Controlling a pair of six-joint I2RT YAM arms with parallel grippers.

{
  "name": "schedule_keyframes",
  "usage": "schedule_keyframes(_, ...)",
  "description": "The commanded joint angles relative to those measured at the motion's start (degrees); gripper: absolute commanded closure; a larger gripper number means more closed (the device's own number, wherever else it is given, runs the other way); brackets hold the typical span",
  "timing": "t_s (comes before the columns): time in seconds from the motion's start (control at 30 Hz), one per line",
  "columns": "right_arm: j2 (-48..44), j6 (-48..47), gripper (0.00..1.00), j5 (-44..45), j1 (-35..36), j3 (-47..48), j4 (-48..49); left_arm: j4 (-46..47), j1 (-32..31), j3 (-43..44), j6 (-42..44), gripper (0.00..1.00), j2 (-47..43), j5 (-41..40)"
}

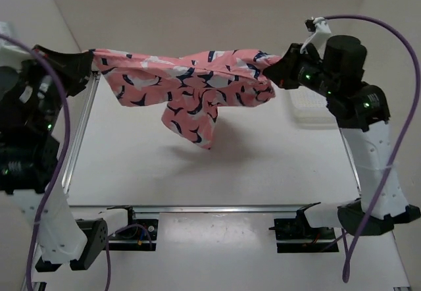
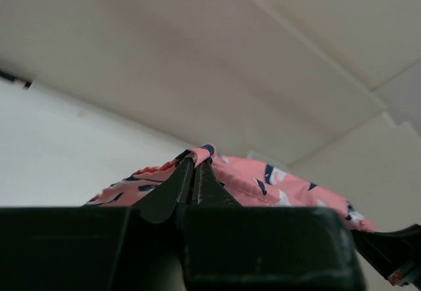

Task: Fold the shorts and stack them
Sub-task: Flatten the shorts out

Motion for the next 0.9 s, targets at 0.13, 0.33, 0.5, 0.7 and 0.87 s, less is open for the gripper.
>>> schedule_keyframes(0.13,-12.4,-9.8,1.0,-10.3,-0.1,5.7,-5.8,-5.1,0.6,14.4,0.5,0.9,-3.3,0.8)
schedule_keyframes(0.33,-19.9,-8.4,1.0,-9.0,-0.1,9.1,-7.9,-5.1,0.6,19.2,0.5,0.9,-8.3,-2.7)
schedule_keyframes(0.5,-21.9,-5.1,1.0,-4.7,-0.1,11.2,-7.9,-5.7,-2.4,23.6,0.5,0.9,-7.5,-4.6)
schedule_keyframes(0.7,-19.3,-3.4,1.0,5.4,-0.1,6.1,-9.6,-3.6,-3.3,17.8,1.6,0.9,-4.3,-6.5)
schedule_keyframes(0.87,-12.0,-0.2,1.0,7.7,-0.1,-3.8,-8.0,-1.6,-3.3,4.1,2.9,0.9,2.1,-6.0)
